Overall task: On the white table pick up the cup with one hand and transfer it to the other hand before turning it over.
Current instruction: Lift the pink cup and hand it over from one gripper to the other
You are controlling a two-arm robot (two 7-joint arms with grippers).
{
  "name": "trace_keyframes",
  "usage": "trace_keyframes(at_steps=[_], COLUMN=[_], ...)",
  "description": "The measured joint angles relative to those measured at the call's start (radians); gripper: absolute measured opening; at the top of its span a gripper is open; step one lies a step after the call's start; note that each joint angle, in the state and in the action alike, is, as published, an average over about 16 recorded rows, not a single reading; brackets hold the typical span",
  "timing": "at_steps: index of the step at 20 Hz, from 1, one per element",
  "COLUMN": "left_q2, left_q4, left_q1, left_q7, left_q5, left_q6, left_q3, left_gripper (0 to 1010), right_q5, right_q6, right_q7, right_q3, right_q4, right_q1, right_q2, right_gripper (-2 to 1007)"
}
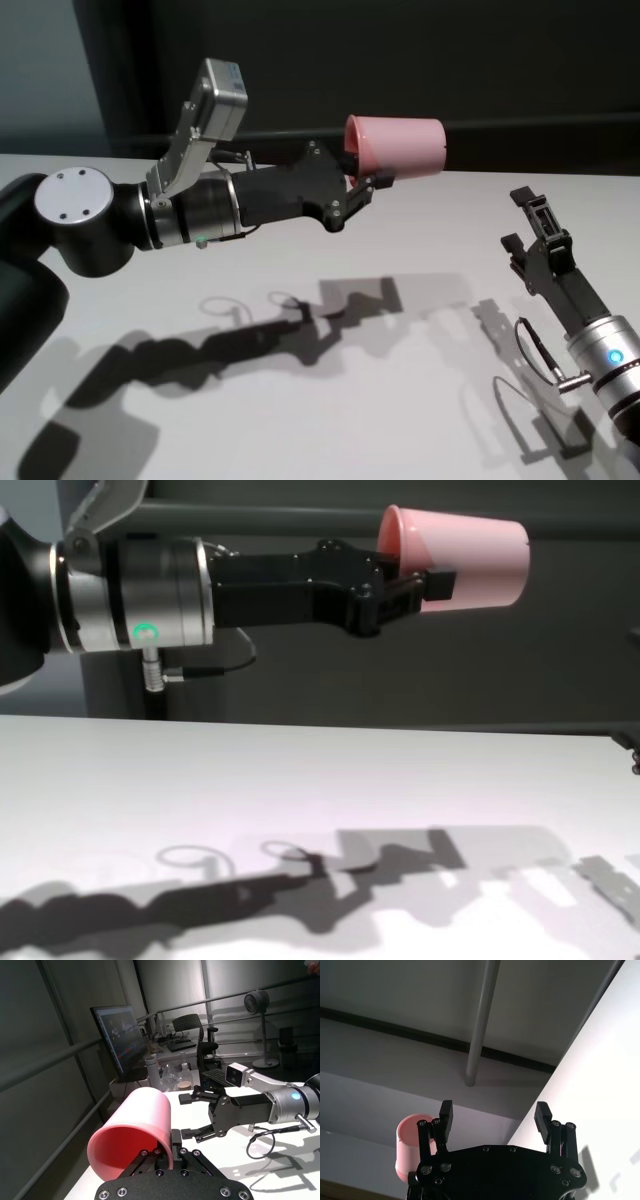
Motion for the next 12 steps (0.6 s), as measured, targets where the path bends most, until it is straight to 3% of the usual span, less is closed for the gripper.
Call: trace_keyframes(at_steps=[12], left_q2=[0.0], left_q4=[0.0], left_q1=[0.0], left_q7=[0.0], left_q5=[0.0], left_q6=[0.0], left_q3=[0.0], left_gripper=[48], right_q5=[0.176], right_q6=[0.117], right_q7=[-0.016], right_q3=[0.006], right_q4=[0.024], right_q1=[0.036], right_q2=[0.009], right_gripper=[1001])
